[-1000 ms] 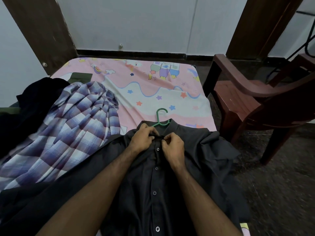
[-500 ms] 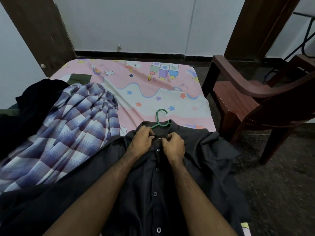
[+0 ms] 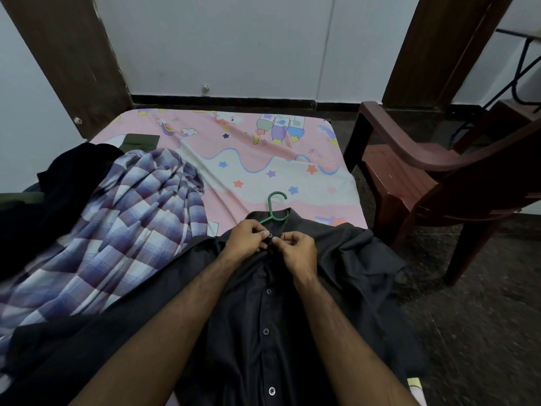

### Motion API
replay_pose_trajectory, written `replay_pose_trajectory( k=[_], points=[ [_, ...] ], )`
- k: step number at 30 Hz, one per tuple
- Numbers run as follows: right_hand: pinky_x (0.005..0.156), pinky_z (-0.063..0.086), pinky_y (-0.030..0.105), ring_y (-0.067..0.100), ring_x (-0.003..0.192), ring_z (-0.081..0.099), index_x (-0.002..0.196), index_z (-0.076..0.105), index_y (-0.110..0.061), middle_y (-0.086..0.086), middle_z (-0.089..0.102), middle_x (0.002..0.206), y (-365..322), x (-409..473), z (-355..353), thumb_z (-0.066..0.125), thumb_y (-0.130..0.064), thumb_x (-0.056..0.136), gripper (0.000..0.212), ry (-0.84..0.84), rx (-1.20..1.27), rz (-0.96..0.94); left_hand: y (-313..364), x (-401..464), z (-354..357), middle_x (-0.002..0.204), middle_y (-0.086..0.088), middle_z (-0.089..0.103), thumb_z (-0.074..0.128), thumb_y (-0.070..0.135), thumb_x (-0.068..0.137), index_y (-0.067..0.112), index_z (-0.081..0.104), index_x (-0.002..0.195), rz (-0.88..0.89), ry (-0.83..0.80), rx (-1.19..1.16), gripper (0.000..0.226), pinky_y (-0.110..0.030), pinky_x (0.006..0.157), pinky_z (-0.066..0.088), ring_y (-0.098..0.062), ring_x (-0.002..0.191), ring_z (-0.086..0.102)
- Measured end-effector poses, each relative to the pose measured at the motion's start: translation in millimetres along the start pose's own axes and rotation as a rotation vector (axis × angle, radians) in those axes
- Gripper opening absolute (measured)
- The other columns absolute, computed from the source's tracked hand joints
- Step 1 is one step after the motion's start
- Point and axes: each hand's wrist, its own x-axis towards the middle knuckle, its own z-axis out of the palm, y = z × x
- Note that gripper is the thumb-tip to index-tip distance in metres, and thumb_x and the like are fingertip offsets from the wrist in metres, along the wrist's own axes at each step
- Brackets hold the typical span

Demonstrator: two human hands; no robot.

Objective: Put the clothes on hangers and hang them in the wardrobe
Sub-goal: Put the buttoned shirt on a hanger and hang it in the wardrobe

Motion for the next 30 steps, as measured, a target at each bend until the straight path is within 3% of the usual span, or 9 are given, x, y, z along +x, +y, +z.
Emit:
replay_pose_trajectory(
  k=[7,11,16,19,22,27,30],
  points=[
    [0.057,0.045,0.011,-0.006,0.055,0.061,0.079,0.075,-0.012,-0.005,0.072,0.07,4,-5,5,0.08,-0.019,0.082,0.009,0.074,-0.038,-0.03,-5,-7,8,0.074,-0.002,0.07,0.066,0.007,0.093,0.015,0.064,0.078,0.019,0.058,0.019,0.017,-0.028,0.07,0.056,-0.017,0.067,0.071],
    [0.061,0.048,0.01,0.0,0.065,0.065,0.082,0.075,-0.013,-0.006,0.072,0.073,5,-4,6,0.078,-0.016,0.084,0.005,0.081,-0.067,-0.048,-6,-8,11,0.077,-0.003,0.07,0.062,0.005,0.095,0.018,0.06,0.076,0.022,0.059,0.053,0.022,-0.024,0.064,0.05,-0.015,0.067,0.069],
    [0.064,0.05,0.015,0.003,0.067,0.067,0.086,0.075,-0.013,-0.004,0.074,0.075,8,-4,8,0.08,-0.015,0.083,0.005,0.069,-0.014,-0.047,-2,-10,11,0.087,-0.007,0.073,0.061,0.011,0.096,0.015,0.061,0.083,0.01,0.06,0.136,0.014,-0.025,0.071,0.05,-0.022,0.079,0.072],
    [0.064,0.052,0.014,0.003,0.067,0.07,0.086,0.075,-0.012,-0.003,0.075,0.074,14,-7,7,0.08,-0.013,0.083,0.006,0.057,0.04,-0.065,4,-10,10,0.094,-0.01,0.073,0.063,0.014,0.094,0.014,0.061,0.081,0.041,0.059,0.259,0.013,-0.033,0.083,0.051,-0.026,0.092,0.069],
    [0.066,0.055,0.016,0.004,0.068,0.071,0.088,0.076,-0.01,-0.002,0.075,0.074,18,-13,6,0.079,-0.01,0.084,0.005,0.046,0.08,-0.106,9,-15,12,0.099,-0.013,0.071,0.064,0.014,0.094,0.005,0.066,0.085,0.054,0.055,0.36,0.013,-0.036,0.085,0.047,-0.027,0.097,0.063],
    [0.079,0.06,0.026,0.014,0.081,0.075,0.094,0.078,-0.009,0.002,0.078,0.082,19,-9,-6,0.069,-0.002,0.09,0.012,-0.095,0.132,-0.147,2,-8,7,0.088,0.0,0.07,0.067,0.019,0.092,0.018,0.064,0.08,-0.016,0.005,0.285,0.013,-0.028,0.076,0.045,-0.017,0.087,0.062],
    [0.072,0.057,0.022,0.008,0.072,0.073,0.09,0.077,-0.009,0.003,0.076,0.077,17,-6,-11,0.075,0.0,0.085,0.01,-0.087,0.092,-0.161,0,-5,3,0.072,0.003,0.066,0.069,0.013,0.092,0.017,0.068,0.076,-0.062,-0.083,0.114,0.016,-0.024,0.068,0.044,-0.013,0.07,0.057]
  ],
)
